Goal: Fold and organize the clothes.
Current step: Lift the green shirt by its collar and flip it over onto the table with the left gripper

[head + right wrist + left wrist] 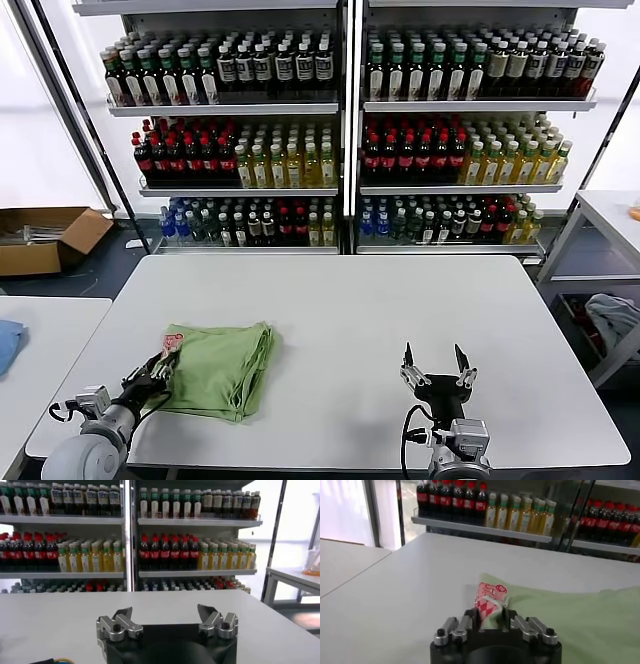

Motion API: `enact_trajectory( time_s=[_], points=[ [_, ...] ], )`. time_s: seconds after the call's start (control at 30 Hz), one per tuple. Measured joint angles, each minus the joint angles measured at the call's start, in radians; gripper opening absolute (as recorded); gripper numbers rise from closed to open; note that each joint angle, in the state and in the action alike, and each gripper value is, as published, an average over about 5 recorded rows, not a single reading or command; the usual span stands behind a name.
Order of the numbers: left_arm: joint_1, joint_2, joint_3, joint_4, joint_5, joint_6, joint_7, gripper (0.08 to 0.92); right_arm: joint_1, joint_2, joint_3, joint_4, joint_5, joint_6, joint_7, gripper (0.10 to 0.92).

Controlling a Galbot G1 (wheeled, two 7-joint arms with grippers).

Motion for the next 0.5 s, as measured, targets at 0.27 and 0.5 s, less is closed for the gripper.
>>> enact_trajectory(
  time_s=[0.27, 0.5],
  points=[
    [0.004, 0.0, -0.001, 0.01, 0.019, -0.01, 0.009, 0.144, -0.004, -0.003, 0.003, 0.0, 0.0, 0.002, -0.001, 0.823],
    [0.0, 0.003, -0.01, 0.011, 0.015, -0.02, 0.012, 0.108, -0.004, -0.003, 0.004, 0.003, -0.001, 0.002, -0.002, 0.823]
  ],
)
